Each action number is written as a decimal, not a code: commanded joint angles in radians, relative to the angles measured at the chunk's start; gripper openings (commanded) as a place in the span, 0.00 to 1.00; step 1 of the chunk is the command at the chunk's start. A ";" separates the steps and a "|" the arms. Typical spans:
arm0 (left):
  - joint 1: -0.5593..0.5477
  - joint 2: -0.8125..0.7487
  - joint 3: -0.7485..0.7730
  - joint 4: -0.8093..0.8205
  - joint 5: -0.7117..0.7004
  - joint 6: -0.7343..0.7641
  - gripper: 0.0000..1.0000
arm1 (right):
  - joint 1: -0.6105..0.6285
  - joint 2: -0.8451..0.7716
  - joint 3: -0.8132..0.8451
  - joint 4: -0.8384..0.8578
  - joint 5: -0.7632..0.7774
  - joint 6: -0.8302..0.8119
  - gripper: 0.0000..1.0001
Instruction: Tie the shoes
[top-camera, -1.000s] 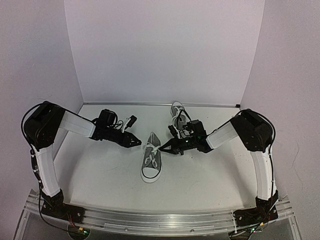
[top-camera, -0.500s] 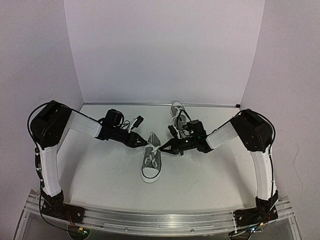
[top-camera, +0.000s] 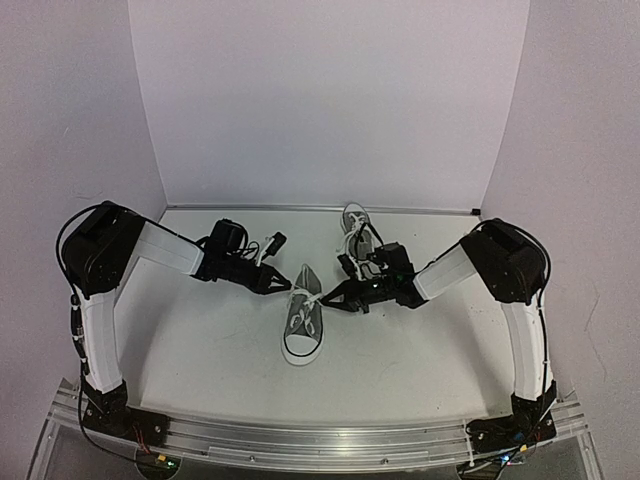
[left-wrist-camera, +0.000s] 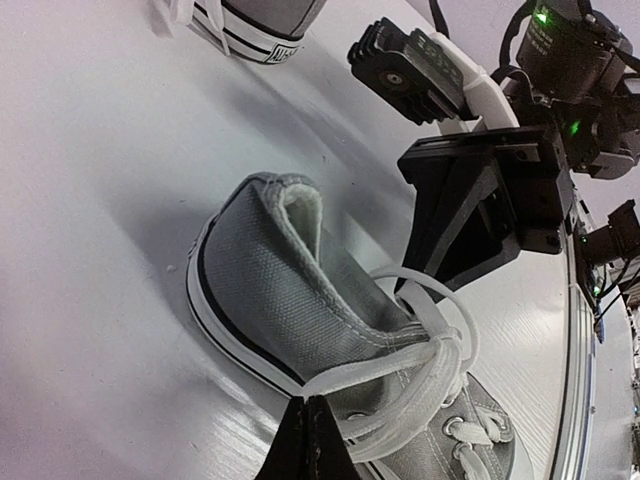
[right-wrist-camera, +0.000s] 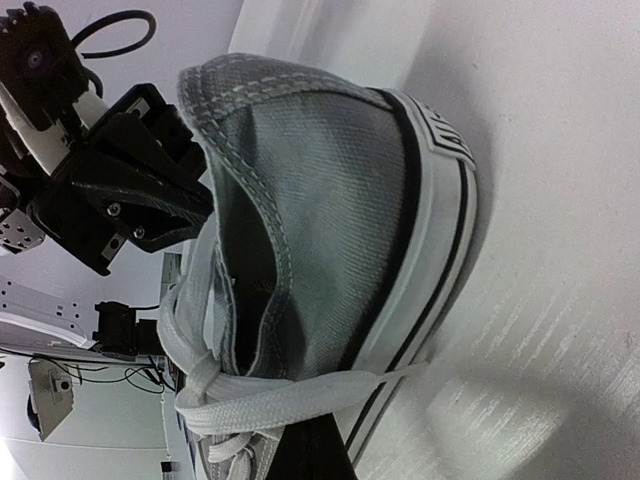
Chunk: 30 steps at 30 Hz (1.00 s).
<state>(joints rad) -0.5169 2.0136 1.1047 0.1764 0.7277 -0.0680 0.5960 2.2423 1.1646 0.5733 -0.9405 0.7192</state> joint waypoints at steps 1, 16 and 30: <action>0.009 -0.059 -0.014 0.008 -0.058 0.029 0.00 | -0.016 -0.066 -0.041 0.018 -0.005 -0.021 0.00; 0.031 -0.135 -0.074 0.022 -0.127 0.035 0.00 | -0.028 -0.079 -0.088 0.009 -0.008 -0.042 0.00; 0.011 -0.074 -0.012 0.103 0.027 -0.057 0.47 | -0.018 -0.037 -0.003 -0.007 -0.024 -0.032 0.00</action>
<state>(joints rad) -0.4947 1.9292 1.0361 0.2188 0.7017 -0.0926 0.5747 2.2028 1.1215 0.5615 -0.9513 0.6960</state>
